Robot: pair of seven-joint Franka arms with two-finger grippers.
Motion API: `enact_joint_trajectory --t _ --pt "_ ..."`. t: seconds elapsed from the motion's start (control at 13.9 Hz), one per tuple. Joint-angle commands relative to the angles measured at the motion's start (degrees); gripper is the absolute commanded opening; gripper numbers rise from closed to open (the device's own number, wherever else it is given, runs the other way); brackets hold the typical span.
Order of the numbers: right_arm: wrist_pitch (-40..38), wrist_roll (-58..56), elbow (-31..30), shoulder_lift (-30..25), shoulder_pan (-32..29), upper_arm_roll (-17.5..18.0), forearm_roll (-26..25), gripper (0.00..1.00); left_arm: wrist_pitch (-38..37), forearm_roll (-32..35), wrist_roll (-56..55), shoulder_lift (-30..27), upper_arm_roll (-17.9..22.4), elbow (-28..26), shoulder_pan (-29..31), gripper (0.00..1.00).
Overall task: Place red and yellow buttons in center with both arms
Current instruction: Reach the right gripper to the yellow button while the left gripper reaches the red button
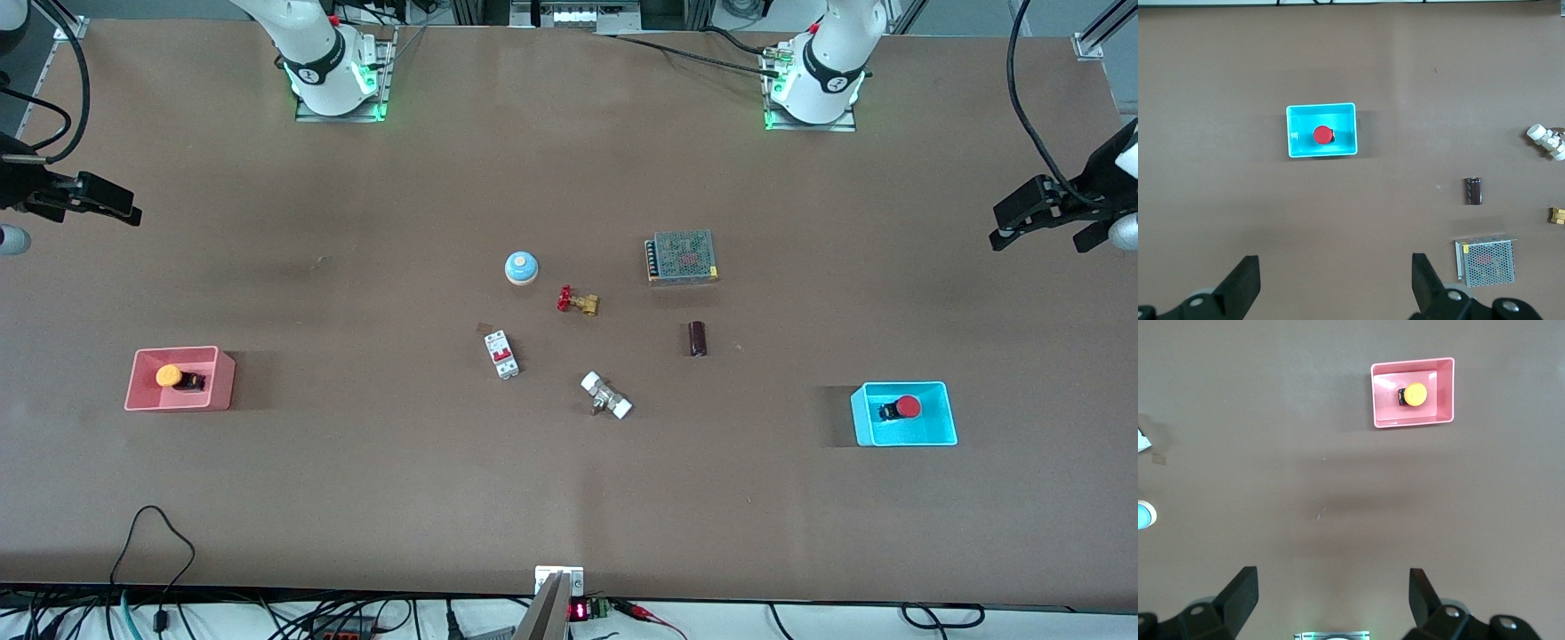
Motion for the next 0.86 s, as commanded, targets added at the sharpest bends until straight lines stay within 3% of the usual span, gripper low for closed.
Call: enact_joint_trajectory --t 0.0,0.36,0.79 --pt "-0.61 -0.04 -1.65 -2.20 -0.16 0.21 -0.29 1.00 0.15 -0.79 1.27 -0.50 -0.10 -0.21 0.21 1.00" --pt "0.26 -0.65 -1.47 -1.16 -0.60 0.12 -0.55 1.00 2.76 -0.79 1.36 1.33 -0.10 -1.17 0.30 1.00" --pt "12.81 -6.35 -1.39 12.00 -6.04 0.12 -1.08 1.00 14.54 0.09 4.87 13.98 0.60 -1.09 1.88 1.00"
